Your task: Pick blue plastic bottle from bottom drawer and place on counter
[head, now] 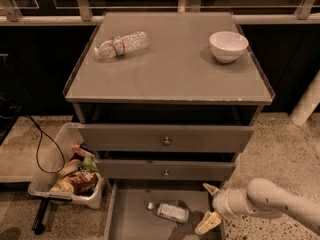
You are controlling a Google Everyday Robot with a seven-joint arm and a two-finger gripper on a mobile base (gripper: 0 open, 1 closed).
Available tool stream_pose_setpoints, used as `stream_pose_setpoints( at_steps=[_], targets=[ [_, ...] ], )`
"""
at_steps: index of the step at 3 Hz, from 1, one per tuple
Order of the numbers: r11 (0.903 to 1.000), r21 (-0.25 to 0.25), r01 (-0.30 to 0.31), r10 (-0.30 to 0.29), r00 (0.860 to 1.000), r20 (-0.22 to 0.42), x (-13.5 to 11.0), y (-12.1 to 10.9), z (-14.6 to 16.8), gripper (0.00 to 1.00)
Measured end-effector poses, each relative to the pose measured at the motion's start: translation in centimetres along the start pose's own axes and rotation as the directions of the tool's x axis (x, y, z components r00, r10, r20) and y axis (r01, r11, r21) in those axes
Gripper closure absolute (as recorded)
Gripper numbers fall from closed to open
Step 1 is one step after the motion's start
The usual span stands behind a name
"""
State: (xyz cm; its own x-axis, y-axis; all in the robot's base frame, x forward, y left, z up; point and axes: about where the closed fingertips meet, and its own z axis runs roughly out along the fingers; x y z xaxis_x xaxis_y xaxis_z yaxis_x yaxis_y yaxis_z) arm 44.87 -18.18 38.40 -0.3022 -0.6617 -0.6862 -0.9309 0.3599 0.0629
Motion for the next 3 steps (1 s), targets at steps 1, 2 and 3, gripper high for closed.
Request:
stream_pose_setpoints(
  at_steps=[1,2,3],
  targets=[
    [0.9981,-0.027,-0.056,0.056,0.998,-0.006,2.7,-0.9,4.1,0.0],
    [0.9975,-0.033,-0.062,0.062,0.998,-0.003,3.0,-0.7,4.7,0.0],
    [0.9995,-0.009,-0.032,0.032,0.999,0.011,3.2,-0.1,5.7,0.0]
  ],
)
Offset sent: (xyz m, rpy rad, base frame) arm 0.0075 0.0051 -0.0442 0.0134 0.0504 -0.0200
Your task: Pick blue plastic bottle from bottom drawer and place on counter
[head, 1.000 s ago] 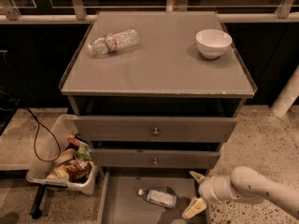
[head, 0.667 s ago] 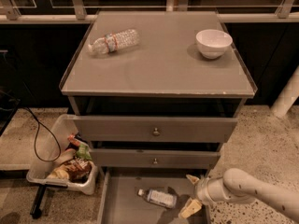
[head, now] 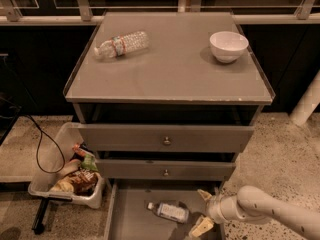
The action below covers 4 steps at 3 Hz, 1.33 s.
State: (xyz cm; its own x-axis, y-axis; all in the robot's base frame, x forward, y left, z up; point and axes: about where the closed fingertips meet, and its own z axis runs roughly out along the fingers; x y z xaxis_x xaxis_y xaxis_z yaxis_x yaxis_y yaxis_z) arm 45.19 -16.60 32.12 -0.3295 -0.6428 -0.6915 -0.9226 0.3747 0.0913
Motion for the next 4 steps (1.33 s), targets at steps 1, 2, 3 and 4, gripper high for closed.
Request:
stream_pose_setpoints(
  at_steps=[1,2,3,4],
  targets=[
    [0.9956,0.052,0.078,-0.078,0.997,0.001,1.2,-0.3,3.5,0.0],
    [0.9891,0.085,0.12,-0.124,0.992,0.036,2.7,-1.4,7.5,0.0],
    [0.9926,0.036,0.116,-0.119,0.989,0.084,3.9,-2.4,10.8,0.0],
    [0.9915,0.008,0.13,-0.13,0.988,0.088,4.5,-3.9,12.8,0.0]
  ],
)
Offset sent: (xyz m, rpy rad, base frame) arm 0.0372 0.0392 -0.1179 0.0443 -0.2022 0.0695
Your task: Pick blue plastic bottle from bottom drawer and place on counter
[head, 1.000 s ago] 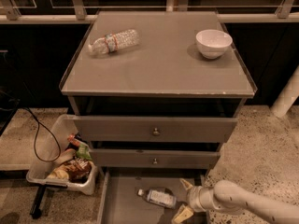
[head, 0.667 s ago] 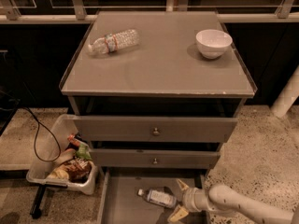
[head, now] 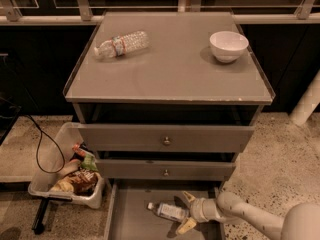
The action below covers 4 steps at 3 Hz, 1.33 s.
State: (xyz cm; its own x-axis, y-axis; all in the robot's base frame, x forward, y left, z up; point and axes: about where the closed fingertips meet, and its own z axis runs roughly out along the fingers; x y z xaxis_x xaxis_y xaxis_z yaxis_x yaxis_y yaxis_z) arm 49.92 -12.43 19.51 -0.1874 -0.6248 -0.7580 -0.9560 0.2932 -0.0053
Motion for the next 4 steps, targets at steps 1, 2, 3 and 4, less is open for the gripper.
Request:
stream_pose_setpoints(
  at_steps=[1,2,3,4],
  targets=[
    [0.9997,-0.018,0.014,-0.014,1.0,-0.023,1.1,-0.1,1.7,0.0],
    [0.9995,-0.014,0.03,-0.031,0.997,-0.074,2.2,0.8,3.3,0.0],
    [0.9996,0.01,0.025,-0.024,0.994,-0.108,3.0,1.3,4.6,0.0],
    [0.9995,0.015,0.026,-0.024,0.994,-0.109,3.0,1.1,4.7,0.19]
  ],
)
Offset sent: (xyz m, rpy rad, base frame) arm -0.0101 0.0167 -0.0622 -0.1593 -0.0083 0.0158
